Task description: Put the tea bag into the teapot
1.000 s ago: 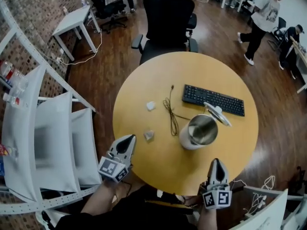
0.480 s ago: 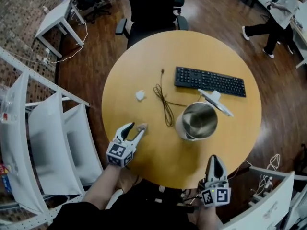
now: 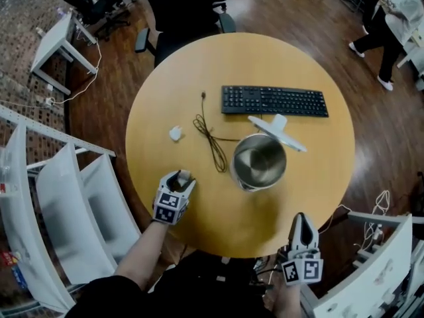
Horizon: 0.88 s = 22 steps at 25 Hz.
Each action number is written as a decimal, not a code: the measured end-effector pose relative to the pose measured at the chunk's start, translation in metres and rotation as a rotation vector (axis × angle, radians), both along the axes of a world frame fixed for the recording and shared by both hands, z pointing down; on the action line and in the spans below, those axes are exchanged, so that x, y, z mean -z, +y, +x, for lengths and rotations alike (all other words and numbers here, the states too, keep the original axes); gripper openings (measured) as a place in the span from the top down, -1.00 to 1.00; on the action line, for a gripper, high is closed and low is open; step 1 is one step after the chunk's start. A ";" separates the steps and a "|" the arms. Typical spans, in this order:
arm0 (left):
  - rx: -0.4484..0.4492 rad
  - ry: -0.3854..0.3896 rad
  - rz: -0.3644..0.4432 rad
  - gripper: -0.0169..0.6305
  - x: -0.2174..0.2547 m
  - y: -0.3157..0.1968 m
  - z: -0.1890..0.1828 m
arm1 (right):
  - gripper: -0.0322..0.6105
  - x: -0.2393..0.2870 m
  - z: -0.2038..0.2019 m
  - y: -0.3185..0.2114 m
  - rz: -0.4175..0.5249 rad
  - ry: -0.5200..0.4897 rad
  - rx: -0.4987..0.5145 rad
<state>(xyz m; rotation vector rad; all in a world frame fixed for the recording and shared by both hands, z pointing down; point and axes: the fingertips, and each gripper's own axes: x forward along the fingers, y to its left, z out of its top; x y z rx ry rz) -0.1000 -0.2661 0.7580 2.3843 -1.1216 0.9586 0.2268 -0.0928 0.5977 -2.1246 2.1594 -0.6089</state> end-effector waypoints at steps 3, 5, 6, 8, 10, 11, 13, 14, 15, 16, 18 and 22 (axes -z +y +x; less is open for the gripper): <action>0.060 -0.019 -0.022 0.38 -0.002 -0.004 -0.008 | 0.89 0.005 0.002 0.001 -0.003 0.006 -0.013; 0.093 -0.011 -0.049 0.65 -0.002 -0.007 -0.014 | 0.89 0.008 0.001 0.000 0.004 0.010 -0.009; 0.093 -0.008 -0.066 0.68 -0.002 -0.008 -0.015 | 0.89 0.010 0.001 -0.001 0.011 0.013 -0.005; 0.080 -0.015 -0.082 0.70 0.002 -0.008 -0.014 | 0.89 0.017 0.001 -0.006 0.027 0.024 0.006; 0.078 0.008 -0.037 0.71 0.018 -0.011 -0.012 | 0.89 0.026 0.002 -0.013 0.042 0.048 0.021; 0.081 0.042 -0.002 0.71 0.032 -0.014 -0.008 | 0.89 0.030 0.002 -0.017 0.049 0.064 0.033; 0.072 0.135 0.065 0.72 0.065 -0.019 0.003 | 0.89 0.038 0.001 -0.024 0.065 0.100 0.061; 0.061 0.180 0.092 0.72 0.082 -0.020 0.010 | 0.89 0.044 0.002 -0.028 0.076 0.117 0.072; 0.049 0.221 0.117 0.72 0.098 -0.020 0.017 | 0.89 0.051 0.003 -0.032 0.088 0.133 0.080; 0.038 0.257 0.144 0.71 0.115 -0.019 0.023 | 0.89 0.059 0.004 -0.035 0.101 0.148 0.088; 0.023 0.322 0.204 0.72 0.148 -0.018 0.034 | 0.89 0.078 0.005 -0.044 0.134 0.178 0.105; 0.038 0.440 0.316 0.72 0.209 -0.023 0.048 | 0.89 0.115 0.006 -0.052 0.200 0.211 0.123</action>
